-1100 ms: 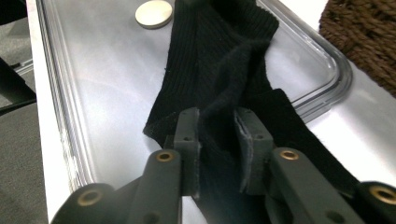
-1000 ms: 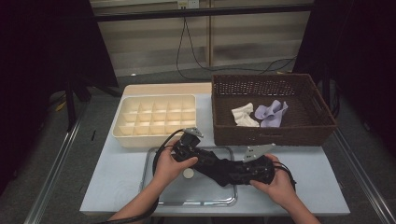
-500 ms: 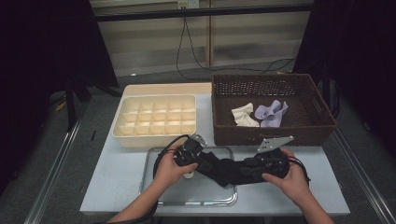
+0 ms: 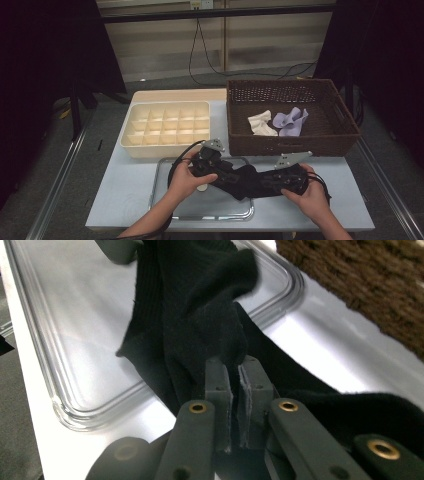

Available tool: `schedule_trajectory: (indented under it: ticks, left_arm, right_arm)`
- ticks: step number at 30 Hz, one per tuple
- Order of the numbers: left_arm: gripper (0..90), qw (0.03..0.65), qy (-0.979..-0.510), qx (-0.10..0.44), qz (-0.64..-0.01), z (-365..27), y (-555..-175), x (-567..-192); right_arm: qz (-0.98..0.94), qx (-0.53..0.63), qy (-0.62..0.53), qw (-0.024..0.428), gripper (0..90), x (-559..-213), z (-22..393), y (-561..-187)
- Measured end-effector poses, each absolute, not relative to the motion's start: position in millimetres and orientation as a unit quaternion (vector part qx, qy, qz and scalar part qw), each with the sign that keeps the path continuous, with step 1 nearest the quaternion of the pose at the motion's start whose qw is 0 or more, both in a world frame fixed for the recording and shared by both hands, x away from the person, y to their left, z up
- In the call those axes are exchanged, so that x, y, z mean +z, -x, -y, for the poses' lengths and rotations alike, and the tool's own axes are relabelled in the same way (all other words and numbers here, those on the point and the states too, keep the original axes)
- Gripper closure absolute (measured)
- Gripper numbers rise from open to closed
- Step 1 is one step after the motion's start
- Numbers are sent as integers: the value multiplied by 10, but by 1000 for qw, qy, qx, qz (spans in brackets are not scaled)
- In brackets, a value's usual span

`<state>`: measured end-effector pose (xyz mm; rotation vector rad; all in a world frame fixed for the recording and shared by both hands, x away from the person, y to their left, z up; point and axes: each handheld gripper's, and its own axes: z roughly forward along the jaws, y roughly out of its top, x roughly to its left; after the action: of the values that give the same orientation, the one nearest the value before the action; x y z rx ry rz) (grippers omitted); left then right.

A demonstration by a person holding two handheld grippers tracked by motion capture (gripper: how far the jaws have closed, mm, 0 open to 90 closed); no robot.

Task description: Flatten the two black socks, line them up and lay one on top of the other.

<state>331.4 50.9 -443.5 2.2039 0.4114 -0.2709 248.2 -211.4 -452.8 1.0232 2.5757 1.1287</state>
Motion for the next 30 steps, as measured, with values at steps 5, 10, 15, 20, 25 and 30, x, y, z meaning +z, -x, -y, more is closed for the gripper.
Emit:
schedule_trajectory:
  ticks: [5, 10, 15, 20, 25, 30]
  left_arm:
    - [360, 414, -894, -99, -141, -355, -3296, -4506]
    - [476, 404, -900, -110, -124, -273, -3287, -4586]
    - [833, 368, -914, -119, -124, -221, -3273, -4594]
    - [853, 365, -916, -119, -114, -206, -3290, -4522]
    - [853, 369, -913, -115, -130, -193, -3349, -4491]
    - [853, 372, -911, -112, -138, -189, -3391, -4455]
  right_arm:
    - [-861, 383, -329, 70, 856, -4522, 2049, -2477]
    - [-863, 383, -323, 65, 852, -4565, 1976, -2495]
    - [-861, 386, -326, 58, 781, -4610, 1903, -2507]
    - [-852, 392, -341, 64, 693, -4568, 1934, -2489]
    - [-836, 404, -362, 78, 692, -4491, 2087, -2430]
    - [-830, 406, -373, 84, 858, -4452, 2217, -2339]
